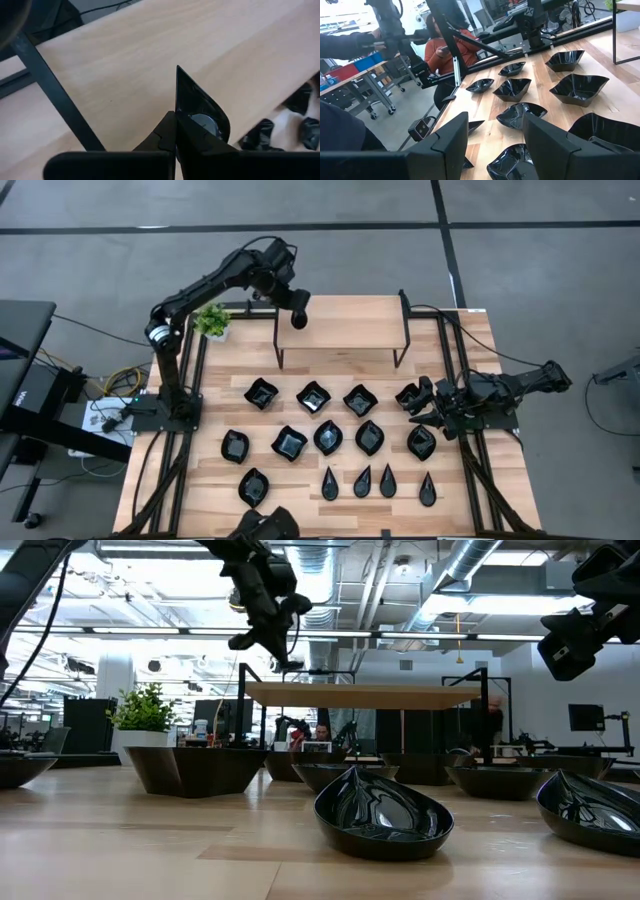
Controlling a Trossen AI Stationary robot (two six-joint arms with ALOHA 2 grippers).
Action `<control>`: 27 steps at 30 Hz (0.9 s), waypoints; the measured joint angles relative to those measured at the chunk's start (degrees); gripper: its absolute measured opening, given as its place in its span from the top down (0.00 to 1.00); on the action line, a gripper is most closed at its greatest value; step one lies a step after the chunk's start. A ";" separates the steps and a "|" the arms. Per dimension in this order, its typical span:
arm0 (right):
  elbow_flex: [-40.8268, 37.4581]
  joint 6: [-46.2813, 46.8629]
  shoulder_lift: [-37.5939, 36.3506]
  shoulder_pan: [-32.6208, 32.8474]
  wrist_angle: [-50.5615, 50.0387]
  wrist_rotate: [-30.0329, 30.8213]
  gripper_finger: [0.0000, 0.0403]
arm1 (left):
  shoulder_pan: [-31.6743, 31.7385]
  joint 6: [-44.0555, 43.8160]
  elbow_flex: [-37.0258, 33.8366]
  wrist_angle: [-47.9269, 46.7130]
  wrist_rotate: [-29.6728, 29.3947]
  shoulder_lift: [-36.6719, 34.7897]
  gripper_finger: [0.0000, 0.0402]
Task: Pick & Place Mini shaped plates
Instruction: Put the black drop shaped plate on the shelf
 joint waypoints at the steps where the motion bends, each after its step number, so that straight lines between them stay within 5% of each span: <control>1: 0.00 0.02 0.00 0.00 0.00 -0.02 0.55 | -0.02 0.02 0.00 -0.32 -0.18 0.24 0.99; 8: 0.00 0.00 0.00 0.00 -0.50 0.00 0.55 | 0.40 0.26 -0.02 -2.22 -4.50 1.00 0.99; 27: 0.00 0.00 0.00 0.00 -1.03 0.00 0.55 | 1.51 -0.87 -2.67 0.07 -3.97 0.98 0.99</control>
